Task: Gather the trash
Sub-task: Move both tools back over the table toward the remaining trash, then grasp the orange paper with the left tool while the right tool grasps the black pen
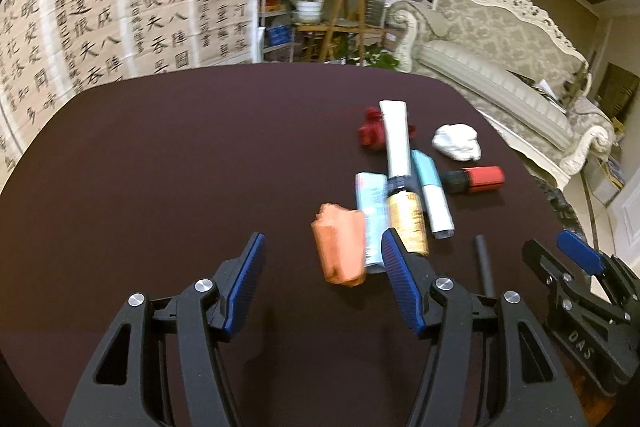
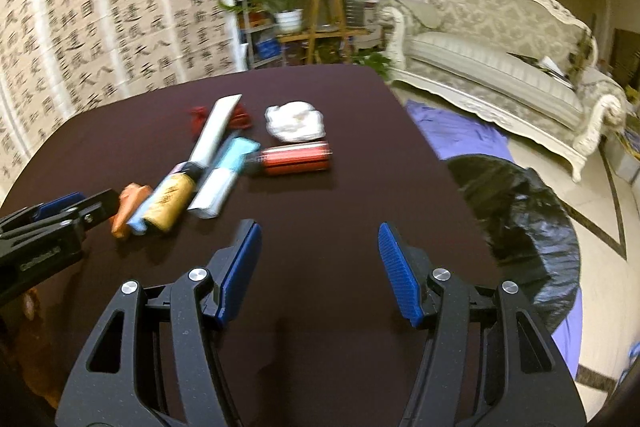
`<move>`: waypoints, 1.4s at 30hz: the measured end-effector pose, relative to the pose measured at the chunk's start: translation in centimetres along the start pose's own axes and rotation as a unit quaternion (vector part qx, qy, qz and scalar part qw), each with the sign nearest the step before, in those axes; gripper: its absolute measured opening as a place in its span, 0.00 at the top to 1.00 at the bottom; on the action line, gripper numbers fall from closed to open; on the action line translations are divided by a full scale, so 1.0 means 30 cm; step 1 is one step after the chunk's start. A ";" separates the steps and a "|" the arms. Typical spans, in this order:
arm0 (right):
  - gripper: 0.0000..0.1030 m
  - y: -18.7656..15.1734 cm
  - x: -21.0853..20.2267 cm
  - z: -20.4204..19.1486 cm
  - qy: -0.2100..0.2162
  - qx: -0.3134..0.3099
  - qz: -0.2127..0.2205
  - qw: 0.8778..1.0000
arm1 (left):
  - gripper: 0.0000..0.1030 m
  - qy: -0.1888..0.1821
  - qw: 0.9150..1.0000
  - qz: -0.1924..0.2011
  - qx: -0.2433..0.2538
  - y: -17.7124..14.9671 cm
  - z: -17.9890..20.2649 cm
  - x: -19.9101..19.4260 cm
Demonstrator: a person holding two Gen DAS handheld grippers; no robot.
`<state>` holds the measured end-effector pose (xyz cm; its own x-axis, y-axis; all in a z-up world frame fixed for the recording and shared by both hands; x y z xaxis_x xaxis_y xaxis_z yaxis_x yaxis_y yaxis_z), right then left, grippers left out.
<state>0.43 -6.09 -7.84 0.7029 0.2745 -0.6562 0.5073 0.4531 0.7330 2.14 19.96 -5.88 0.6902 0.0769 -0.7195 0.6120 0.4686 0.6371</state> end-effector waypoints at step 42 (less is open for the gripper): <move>0.66 -0.053 0.089 0.061 0.001 -0.008 -0.066 0.998 | 0.43 0.000 0.999 -0.049 -0.016 -0.013 -0.045 0.066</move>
<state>2.41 -7.63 -10.43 0.6300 0.2136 -0.7467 0.5873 0.4981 0.6380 2.74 21.13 -7.92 0.6274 0.0295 -0.7781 0.6639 0.5020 0.5543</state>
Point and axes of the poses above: each gripper's, at about its wrist camera, not at the fingertips, and x roughly the way its jaws point, z to its right, y to its top, the point moved 6 cm from there along x, roughly the way its jaws point, and after that the axes turned 15 degrees about -x, right-handed, at the moved point
